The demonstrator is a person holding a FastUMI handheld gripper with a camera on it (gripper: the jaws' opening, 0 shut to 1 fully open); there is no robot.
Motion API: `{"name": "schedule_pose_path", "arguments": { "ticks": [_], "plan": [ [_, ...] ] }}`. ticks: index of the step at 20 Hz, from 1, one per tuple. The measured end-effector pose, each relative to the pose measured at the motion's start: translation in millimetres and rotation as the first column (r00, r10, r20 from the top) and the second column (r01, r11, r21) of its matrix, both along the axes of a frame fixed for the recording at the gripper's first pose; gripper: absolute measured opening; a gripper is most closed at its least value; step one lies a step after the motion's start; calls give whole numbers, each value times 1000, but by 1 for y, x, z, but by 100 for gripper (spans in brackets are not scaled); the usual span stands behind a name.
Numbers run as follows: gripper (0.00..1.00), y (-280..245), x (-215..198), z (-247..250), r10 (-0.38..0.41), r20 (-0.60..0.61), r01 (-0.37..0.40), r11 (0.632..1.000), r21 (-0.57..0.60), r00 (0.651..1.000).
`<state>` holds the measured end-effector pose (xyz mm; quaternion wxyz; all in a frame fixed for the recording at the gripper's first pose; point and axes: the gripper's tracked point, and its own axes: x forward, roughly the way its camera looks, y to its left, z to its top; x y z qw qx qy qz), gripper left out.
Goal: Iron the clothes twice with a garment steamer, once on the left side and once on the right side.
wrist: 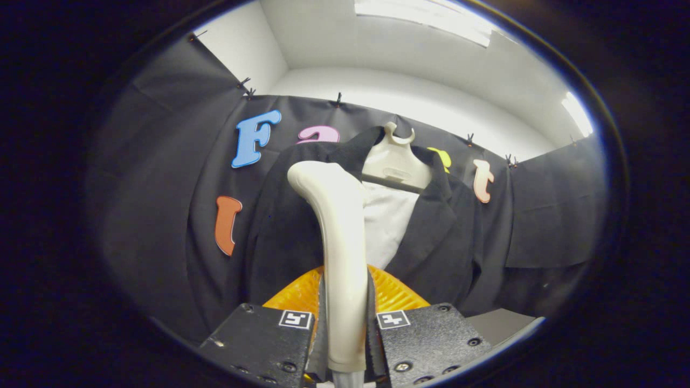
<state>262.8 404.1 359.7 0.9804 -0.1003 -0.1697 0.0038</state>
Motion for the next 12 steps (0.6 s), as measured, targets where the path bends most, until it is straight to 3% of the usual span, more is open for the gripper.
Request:
{"name": "schedule_pose_path", "arguments": {
  "ticks": [12],
  "plan": [
    [31, -10, -6, -133, -31, -168, 19, 997, -77, 985]
  ]
}}
